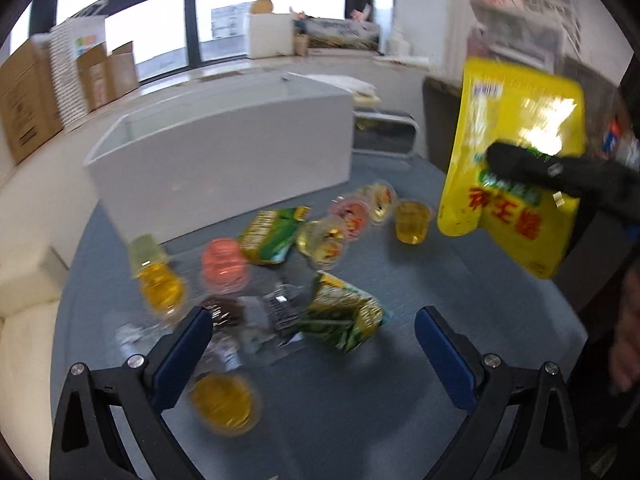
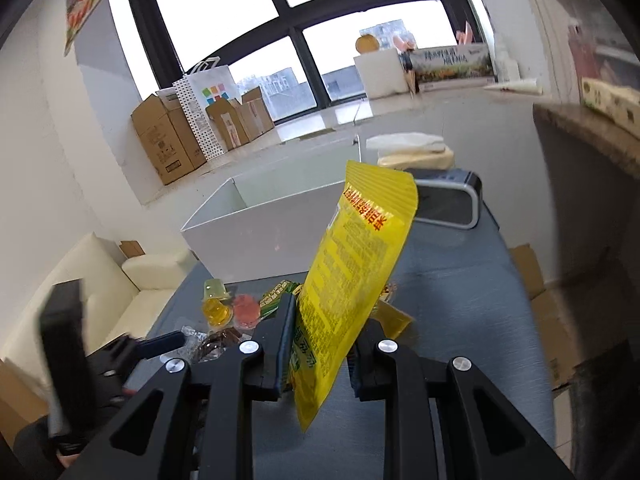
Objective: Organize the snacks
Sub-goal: 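Grasp the green pea snack bag with the left gripper while the right gripper holds the yellow pouch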
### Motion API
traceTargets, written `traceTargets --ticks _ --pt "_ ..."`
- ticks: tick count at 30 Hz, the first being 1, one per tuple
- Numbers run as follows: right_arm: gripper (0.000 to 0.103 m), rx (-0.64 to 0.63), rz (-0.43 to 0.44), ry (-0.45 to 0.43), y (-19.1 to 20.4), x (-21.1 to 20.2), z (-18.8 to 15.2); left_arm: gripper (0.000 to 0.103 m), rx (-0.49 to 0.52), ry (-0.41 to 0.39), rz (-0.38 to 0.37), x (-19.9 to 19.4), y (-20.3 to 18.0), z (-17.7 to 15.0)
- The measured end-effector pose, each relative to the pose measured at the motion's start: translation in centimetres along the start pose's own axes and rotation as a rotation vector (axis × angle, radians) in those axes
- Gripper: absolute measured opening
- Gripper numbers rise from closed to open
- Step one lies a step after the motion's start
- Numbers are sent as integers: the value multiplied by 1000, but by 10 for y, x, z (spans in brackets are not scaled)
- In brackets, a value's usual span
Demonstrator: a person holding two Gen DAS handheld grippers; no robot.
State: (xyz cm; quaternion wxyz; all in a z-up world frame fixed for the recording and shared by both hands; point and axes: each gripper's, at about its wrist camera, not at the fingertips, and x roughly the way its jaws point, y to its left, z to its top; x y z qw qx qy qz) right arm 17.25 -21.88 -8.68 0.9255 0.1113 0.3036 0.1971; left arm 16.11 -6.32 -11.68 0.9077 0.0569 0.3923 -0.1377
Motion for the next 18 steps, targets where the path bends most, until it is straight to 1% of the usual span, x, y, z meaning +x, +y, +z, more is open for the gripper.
traceTargets --ticks 3,6,8,9,11,12,13,15,18 --pt "25 4 -1 3 -3 -6 -3 103 18 30 -27 18 -8 4" --pt "25 -8 -10 3 -3 -11 -7 102 17 70 -10 35 -10 6" --pt "25 -8 -6 2 -4 -14 -8 91 19 81 1 42 -10 7" --pt "25 -9 -7 1 -4 -14 -9 84 27 95 15 46 -11 7" --pt "25 -7 -6 1 -5 -15 -9 71 62 76 38 46 -14 7" --pt "25 -6 -5 3 -6 -14 -9 58 69 74 32 46 -14 8" --pt "25 -4 -6 3 -6 -14 -9 56 52 84 4 45 -12 10" --pt "25 -2 0 3 -6 -14 -9 52 25 81 -40 42 -8 9" --pt "25 -5 4 1 -5 -13 -9 51 8 40 -50 29 -3 9"
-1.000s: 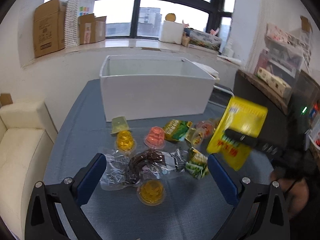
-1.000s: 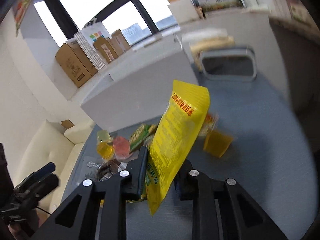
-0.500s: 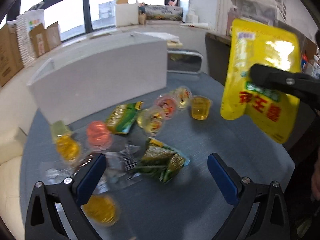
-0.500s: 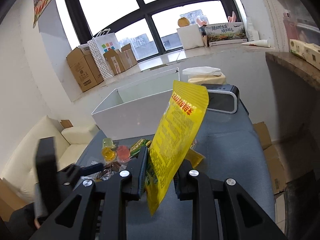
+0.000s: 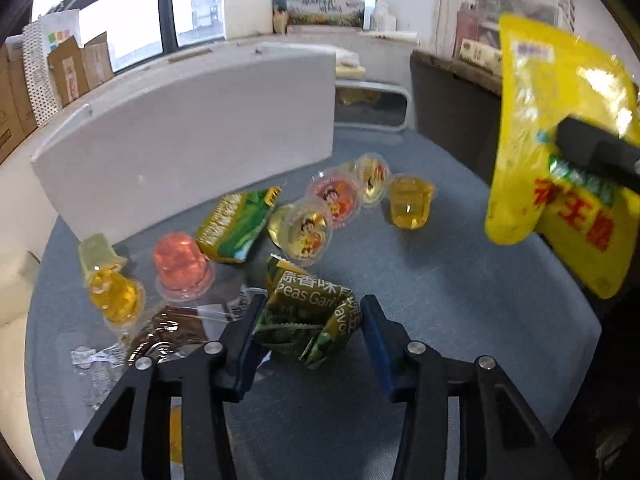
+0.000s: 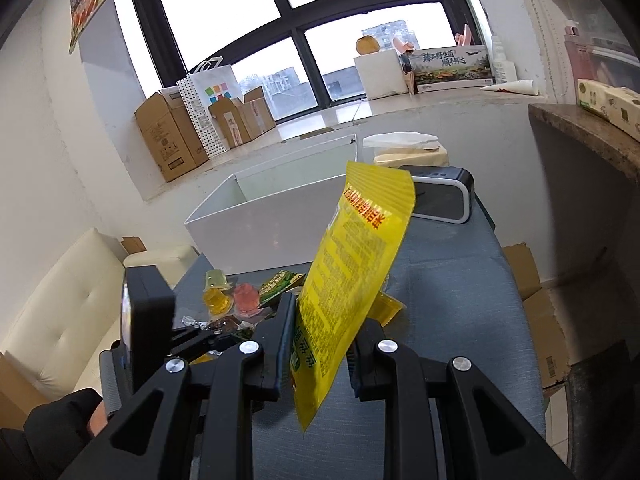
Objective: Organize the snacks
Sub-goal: 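Grasp the green pea snack bag with the left gripper while the right gripper holds the yellow pouch, then drop the pea bag and yellow pouch into the white box with both grippers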
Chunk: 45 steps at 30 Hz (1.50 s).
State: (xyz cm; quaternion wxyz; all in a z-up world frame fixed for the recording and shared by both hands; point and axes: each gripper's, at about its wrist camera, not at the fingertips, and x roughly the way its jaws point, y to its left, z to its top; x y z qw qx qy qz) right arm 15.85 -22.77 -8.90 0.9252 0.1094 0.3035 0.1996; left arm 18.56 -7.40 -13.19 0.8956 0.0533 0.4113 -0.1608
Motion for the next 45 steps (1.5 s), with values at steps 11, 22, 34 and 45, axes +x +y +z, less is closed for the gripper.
traceTargets --ticks 11,22,34,45 --pt "25 -38 31 -1 18 8 7 51 -102 -199 -19 -99 27 8" --pt "25 -192 106 4 78 43 38 51 -191 -276 50 -126 81 33" --pt "25 -253 43 -45 82 111 129 51 -198 -326 105 -85 147 127" --pt "64 -113 -8 37 43 190 181 103 -207 -222 193 -14 188 164"
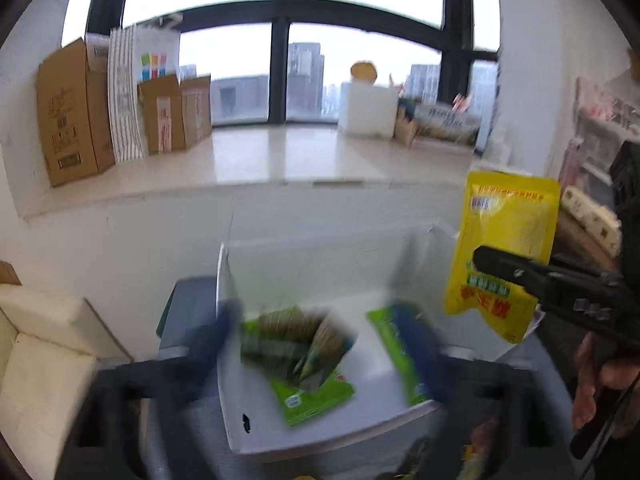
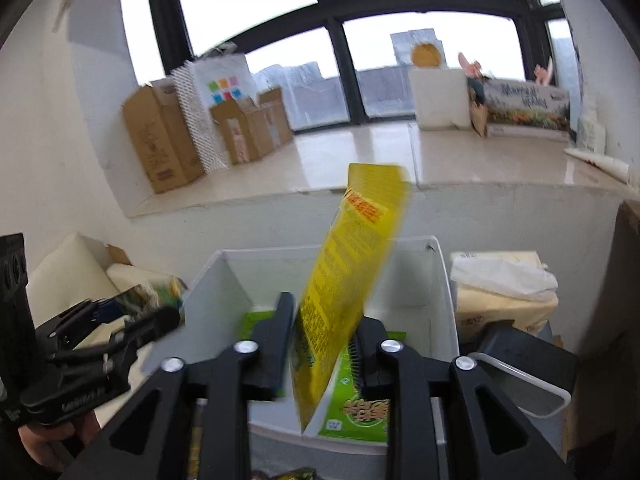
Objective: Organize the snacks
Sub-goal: 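Drop the pea bag and yellow pouch into the white box with both grippers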
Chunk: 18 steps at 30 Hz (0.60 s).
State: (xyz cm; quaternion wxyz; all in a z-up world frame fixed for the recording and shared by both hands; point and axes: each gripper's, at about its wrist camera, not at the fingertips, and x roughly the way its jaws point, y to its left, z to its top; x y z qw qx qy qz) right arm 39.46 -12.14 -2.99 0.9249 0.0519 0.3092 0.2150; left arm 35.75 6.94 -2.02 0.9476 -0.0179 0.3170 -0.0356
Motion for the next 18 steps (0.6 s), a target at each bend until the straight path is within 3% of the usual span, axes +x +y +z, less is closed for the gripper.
traceTargets --ticks 1,2,9,18 --pt "94 17 -9 14 -2 5 0 103 -1 5 12 4 2 -3" --pt "101 27 -1 18 -4 8 -2 103 0 11 12 7 3 -6" --pt "103 -31 -19 -3 4 1 -13 103 5 42 -4 9 4 -19" --pt "103 -52 7 -42 12 -31 -25 103 8 36 -23 -23 -8 -28"
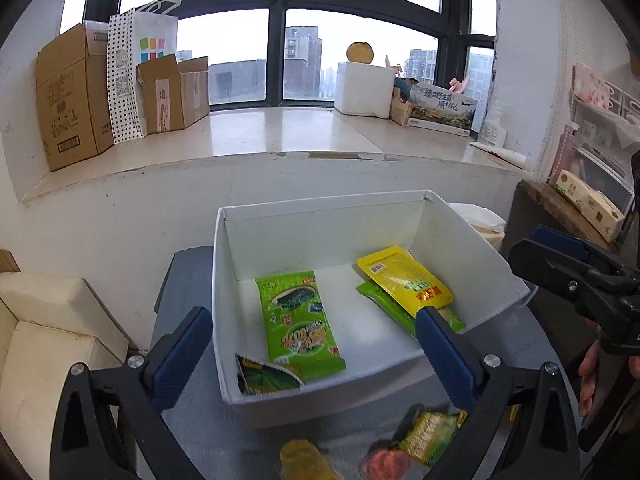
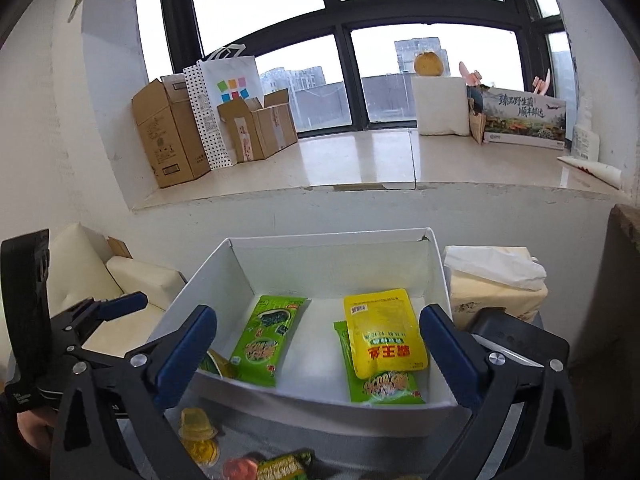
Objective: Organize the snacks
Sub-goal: 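Drop the pea bag and yellow pouch into the white box with both grippers, then grasp the large yellow jelly cup with the right gripper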
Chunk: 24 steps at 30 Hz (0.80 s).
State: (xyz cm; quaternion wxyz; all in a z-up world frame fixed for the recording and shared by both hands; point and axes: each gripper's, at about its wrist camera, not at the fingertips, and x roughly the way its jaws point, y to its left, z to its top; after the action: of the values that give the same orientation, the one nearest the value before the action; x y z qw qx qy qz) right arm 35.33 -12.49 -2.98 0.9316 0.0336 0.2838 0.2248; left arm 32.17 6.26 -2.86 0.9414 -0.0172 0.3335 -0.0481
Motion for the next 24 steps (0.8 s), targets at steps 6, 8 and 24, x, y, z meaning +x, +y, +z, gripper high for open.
traceTargets --ticks 6,8,24 --pt "103 1 37 -21 5 -42 -23 103 10 -5 -7 -37 -14 -26" --pt "103 2 45 -27 7 -58 -35 103 13 -11 -16 -55 -20 -38" --pt "103 16 -17 14 -8 -141 -157 103 -49 31 -65 -131 -48 -152"
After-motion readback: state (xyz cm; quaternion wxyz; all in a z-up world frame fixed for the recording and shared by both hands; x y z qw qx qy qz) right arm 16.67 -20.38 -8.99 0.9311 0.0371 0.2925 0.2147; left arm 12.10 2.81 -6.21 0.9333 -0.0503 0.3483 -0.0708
